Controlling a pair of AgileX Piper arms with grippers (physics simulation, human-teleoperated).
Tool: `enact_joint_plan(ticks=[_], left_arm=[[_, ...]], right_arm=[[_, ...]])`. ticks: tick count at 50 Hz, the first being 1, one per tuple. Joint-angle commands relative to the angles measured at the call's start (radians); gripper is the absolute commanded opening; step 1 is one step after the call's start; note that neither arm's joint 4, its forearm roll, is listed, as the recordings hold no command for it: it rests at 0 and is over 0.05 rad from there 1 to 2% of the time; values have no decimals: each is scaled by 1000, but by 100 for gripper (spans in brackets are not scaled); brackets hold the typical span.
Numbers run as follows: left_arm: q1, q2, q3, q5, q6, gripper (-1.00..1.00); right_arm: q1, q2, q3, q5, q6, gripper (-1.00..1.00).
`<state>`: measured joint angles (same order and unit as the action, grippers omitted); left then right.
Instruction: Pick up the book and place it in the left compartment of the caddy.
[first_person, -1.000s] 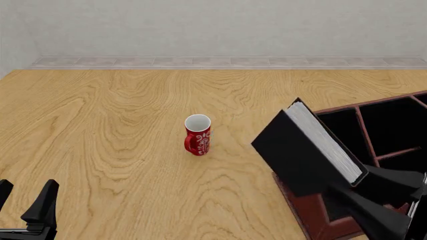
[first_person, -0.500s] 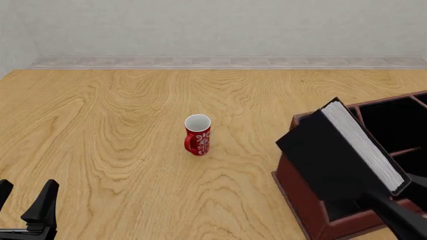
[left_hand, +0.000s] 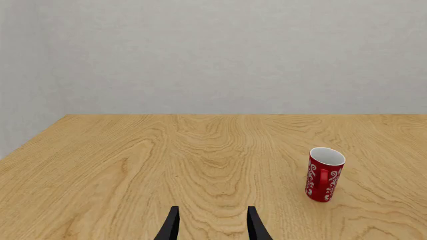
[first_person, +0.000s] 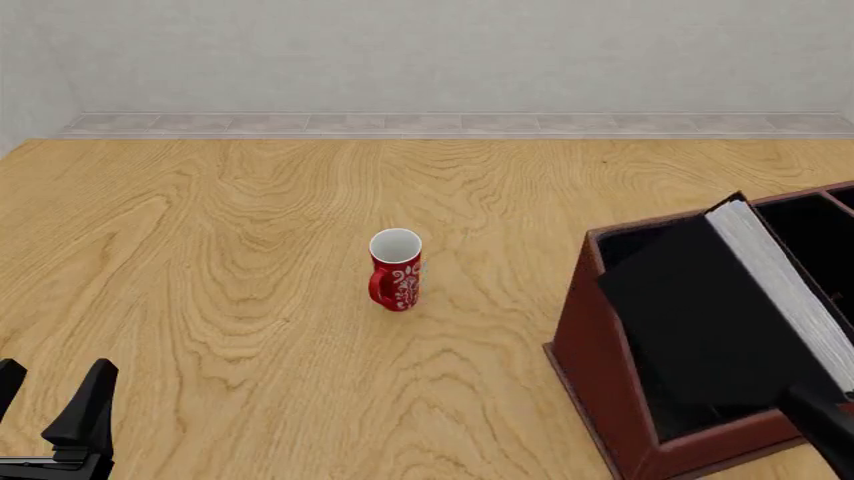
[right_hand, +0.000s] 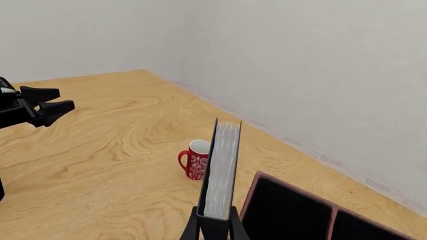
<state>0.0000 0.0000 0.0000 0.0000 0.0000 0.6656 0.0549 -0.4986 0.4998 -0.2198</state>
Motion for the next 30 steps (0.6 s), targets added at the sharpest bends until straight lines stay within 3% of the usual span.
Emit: enact_joint_plan(ticks=[1,11,30], left_arm=[[0,0,0,0,0,100],[0,0,0,0,0,100],[0,0,0,0,0,100]], right_arm=[[-43,-41,-20,36,29,-100],[-81,-54,-64,92,39,-100],[-137,-54,-63,103,61,-100]])
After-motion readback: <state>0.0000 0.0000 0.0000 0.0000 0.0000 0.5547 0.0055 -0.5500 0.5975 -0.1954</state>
